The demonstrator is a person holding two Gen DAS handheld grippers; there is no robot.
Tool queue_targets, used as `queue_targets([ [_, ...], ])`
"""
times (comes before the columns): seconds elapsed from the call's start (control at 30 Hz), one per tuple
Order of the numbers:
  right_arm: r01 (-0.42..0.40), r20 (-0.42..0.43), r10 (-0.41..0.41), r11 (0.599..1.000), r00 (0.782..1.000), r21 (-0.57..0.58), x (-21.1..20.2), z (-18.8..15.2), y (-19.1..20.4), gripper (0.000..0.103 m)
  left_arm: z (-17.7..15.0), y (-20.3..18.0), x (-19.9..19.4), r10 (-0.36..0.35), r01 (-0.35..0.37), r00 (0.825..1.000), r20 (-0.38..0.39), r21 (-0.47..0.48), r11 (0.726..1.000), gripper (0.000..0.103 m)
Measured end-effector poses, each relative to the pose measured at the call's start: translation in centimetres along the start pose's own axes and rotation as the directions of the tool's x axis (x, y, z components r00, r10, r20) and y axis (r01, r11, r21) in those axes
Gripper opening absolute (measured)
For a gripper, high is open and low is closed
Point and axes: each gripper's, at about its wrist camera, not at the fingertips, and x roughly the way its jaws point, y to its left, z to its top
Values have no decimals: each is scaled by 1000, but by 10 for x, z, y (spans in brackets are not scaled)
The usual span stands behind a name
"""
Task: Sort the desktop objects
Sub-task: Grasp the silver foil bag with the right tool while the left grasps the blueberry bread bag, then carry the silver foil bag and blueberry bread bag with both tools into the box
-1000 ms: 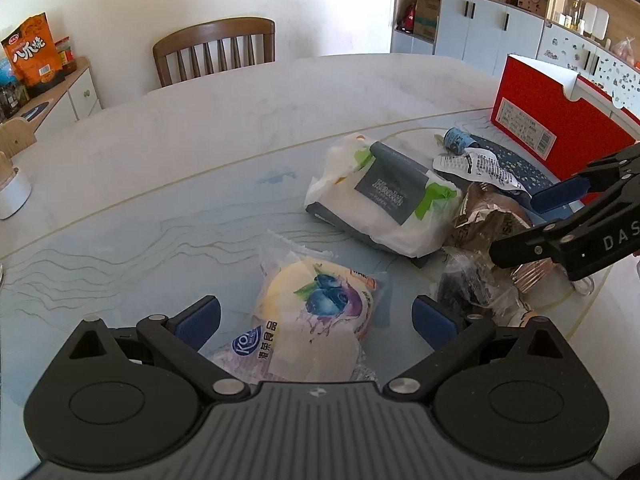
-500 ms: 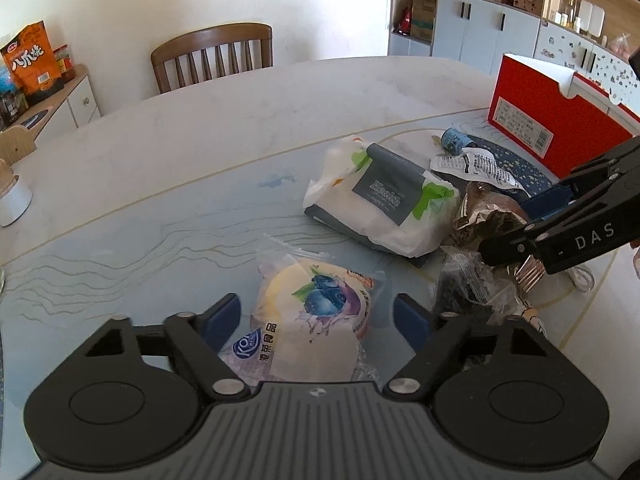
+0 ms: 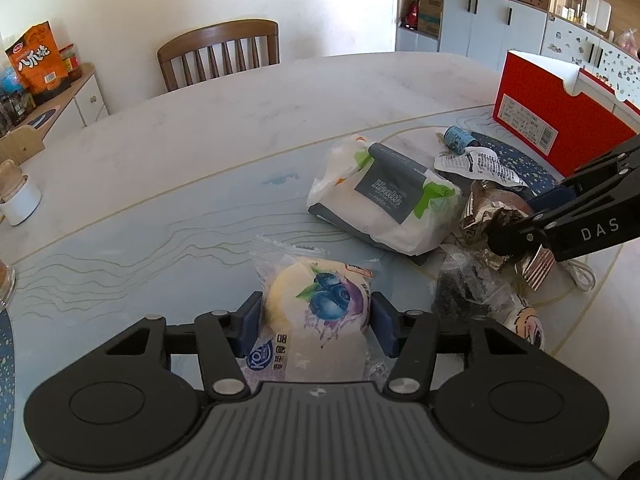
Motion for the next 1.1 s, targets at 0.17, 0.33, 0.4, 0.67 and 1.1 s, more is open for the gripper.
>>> queue_targets([
  [0.17,-10,7,10,1000,1000,9,-6,-2,-1,42,2,-3,-8,1,-1,1000,9,-5,1000,55],
  [0.33,-35,16,35,999,999,22,-16,-4,-1,42,6,-8,-16,-3,3,1000,21,-4,1000,55],
  [0.4,-44,17,43,999,999,31,-20,-5,-1,42,6,-10,-19,-4,4,1000,23,-5,1000,54],
  [0.67,-73,33,71,997,997,41,-36,-12,-1,42,5,-14,-31,-17,18,1000,23,-21,1000,53],
  [1.1,-74,45,72,996,996,57,-66,-22,-6,42,17,-37,-59,-65,66,997,32,-36,997,53],
])
